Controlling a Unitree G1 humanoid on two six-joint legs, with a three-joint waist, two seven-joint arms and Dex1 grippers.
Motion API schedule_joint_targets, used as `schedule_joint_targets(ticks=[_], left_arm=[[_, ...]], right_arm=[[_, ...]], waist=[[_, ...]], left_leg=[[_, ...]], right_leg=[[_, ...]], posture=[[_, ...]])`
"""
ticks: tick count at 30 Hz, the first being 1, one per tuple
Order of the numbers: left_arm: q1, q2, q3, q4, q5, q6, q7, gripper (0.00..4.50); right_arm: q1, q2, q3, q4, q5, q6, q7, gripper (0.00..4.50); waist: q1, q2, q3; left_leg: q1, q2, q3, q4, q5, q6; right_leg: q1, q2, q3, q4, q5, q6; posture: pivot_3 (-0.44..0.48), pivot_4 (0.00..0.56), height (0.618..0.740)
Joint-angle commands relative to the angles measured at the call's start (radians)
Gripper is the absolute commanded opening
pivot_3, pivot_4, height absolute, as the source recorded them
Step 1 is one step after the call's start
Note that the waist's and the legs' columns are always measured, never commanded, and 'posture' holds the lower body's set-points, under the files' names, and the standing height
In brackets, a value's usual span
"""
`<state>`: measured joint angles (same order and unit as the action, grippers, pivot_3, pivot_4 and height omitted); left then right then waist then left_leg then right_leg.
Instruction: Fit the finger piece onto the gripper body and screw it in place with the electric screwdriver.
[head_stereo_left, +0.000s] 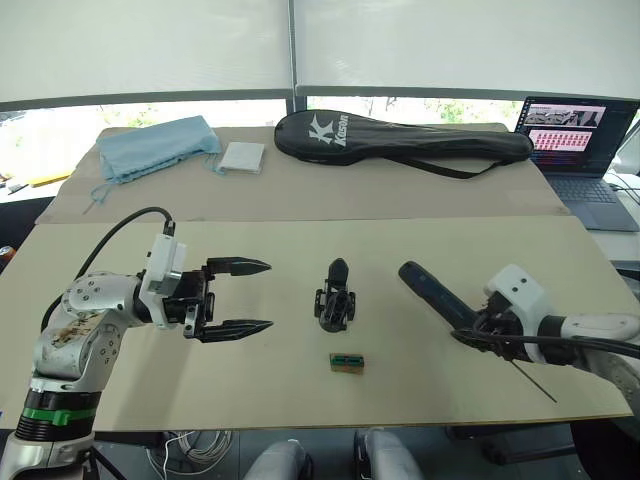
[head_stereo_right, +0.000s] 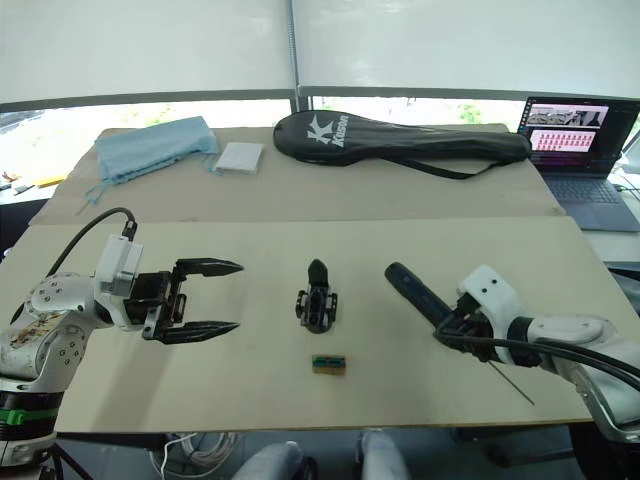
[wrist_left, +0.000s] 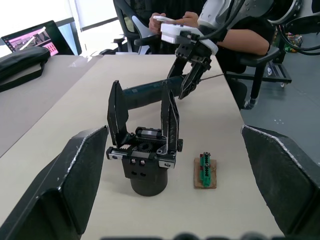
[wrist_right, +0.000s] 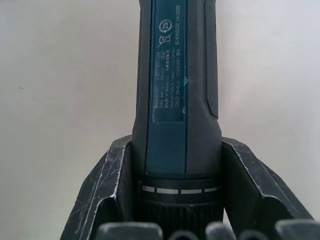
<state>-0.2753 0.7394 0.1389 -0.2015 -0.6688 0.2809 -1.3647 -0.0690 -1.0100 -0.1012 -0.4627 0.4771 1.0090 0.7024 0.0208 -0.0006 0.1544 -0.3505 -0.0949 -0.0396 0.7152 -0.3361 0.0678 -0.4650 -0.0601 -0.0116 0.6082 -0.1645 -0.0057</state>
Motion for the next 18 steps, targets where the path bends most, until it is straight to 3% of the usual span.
schedule_joint_targets(ticks=[1,7,9,13,18], left_arm=[[-0.003,0.002,-0.001,-0.032,0.002,-0.033,-0.012,4.5],[-0.016,0.0,-0.015,-0.046,-0.009,-0.026,-0.002,4.5],[-0.017,-0.001,-0.016,-0.05,-0.012,-0.023,0.005,4.5],[-0.01,-0.01,-0.021,-0.042,0.01,-0.043,0.019,4.5],[-0.017,-0.019,-0.033,-0.032,0.026,-0.053,0.026,4.5]], right_arm=[[-0.01,0.018,0.0,0.007,0.009,-0.037,0.033,1.95],[-0.014,0.003,0.03,0.024,-0.013,-0.056,0.073,1.95],[-0.026,-0.006,0.025,0.019,-0.005,-0.03,0.079,3.04],[-0.093,-0.07,0.027,-0.005,0.0,0.031,0.101,4.43],[-0.169,-0.183,0.057,-0.035,0.052,0.165,0.167,4.47]], waist=[[-0.004,0.0,0.0],[-0.008,0.0,0.0],[-0.008,0.0,0.0],[-0.008,0.0,0.0],[-0.007,0.0,0.0]], left_leg=[[0.0,0.0,0.0,0.0,0.0,0.0],[0.001,0.0,0.0,0.0,0.0,0.0],[0.001,0.0,0.0,0.0,0.0,0.0],[0.001,0.0,0.0,0.0,0.0,0.0],[0.001,0.0,0.0,0.0,0.0,0.0]], right_leg=[[0.0,0.0,0.0,0.0,0.0,0.0],[0.001,0.0,0.0,0.0,0.0,0.0],[0.001,0.0,0.0,0.0,0.0,0.0],[0.001,0.0,0.0,0.0,0.0,0.0],[0.001,0.0,0.0,0.0,0.0,-0.001]], posture=[[0.0,0.15,0.74],[0.0,0.15,0.74],[0.0,0.15,0.74],[0.0,0.15,0.74],[0.0,0.15,0.74]])
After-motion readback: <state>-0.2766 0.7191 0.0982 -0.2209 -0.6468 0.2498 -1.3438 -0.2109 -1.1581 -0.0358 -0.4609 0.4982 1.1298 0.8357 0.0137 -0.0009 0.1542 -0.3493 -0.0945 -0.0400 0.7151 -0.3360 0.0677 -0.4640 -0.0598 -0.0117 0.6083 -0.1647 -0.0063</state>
